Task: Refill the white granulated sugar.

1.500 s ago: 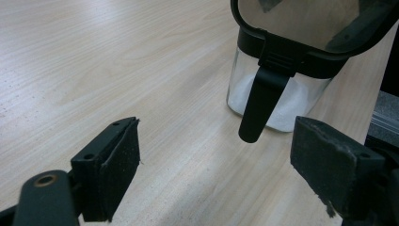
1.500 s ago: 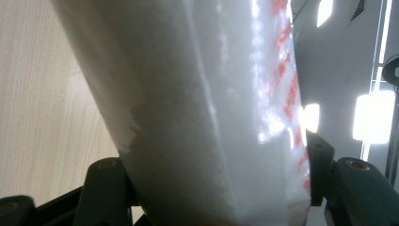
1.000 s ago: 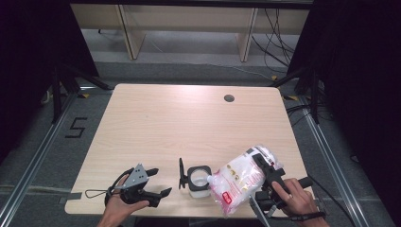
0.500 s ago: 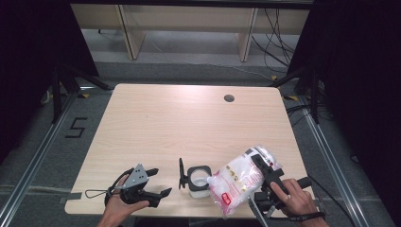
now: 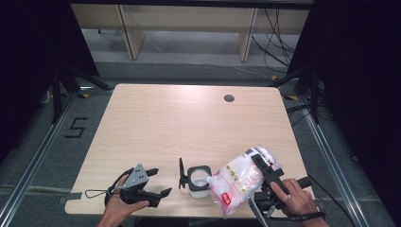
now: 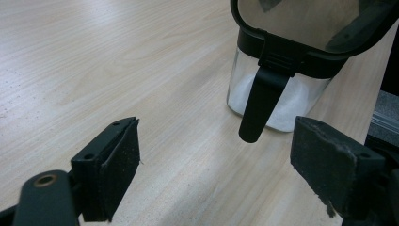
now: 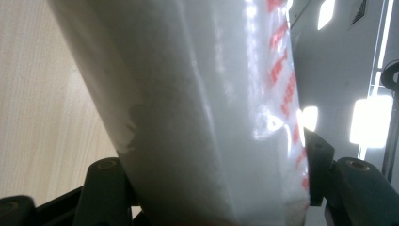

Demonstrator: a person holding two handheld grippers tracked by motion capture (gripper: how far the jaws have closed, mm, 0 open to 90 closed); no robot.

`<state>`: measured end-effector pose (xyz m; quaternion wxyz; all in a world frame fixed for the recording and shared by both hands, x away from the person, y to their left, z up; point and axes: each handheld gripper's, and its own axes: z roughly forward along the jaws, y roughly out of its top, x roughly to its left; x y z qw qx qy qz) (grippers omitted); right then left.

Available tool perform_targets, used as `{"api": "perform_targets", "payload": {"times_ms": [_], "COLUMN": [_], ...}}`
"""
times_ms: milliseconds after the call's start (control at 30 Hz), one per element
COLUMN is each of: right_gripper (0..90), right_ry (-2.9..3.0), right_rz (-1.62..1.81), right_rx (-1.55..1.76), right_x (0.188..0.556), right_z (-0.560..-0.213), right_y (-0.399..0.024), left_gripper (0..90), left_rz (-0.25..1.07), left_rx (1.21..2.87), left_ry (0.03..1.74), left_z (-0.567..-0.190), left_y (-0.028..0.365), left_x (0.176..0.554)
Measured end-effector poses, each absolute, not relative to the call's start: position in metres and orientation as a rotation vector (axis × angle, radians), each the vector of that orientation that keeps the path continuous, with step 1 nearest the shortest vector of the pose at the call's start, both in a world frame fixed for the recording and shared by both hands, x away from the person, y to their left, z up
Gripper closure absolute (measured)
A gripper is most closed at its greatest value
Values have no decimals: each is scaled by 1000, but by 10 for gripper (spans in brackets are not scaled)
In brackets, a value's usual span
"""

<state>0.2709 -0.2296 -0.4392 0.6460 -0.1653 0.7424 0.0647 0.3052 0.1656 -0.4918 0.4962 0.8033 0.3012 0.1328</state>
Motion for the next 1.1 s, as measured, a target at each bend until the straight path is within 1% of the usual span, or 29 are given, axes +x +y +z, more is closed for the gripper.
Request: {"api": "perform_targets", "payload": {"times_ms": [233,267,1100], "right_gripper": [402,401,400], "right_ry": [1679,1691,1670], "right_rz": [135,148,152], "right_rx": [-396,-367,-400], "right_x": [270,270,270], "right_z": [-438,-439,-434], "right_y": [-229,-229,-229], "left_gripper": [158,158,158], "left_rz": [331,325,325], "left_rx": [1953,1947,1952], "left_ry": [708,729,722], "left_z": [-491,-492,-492], "left_y": [166,166,166], "left_x": [306,305,305]}}
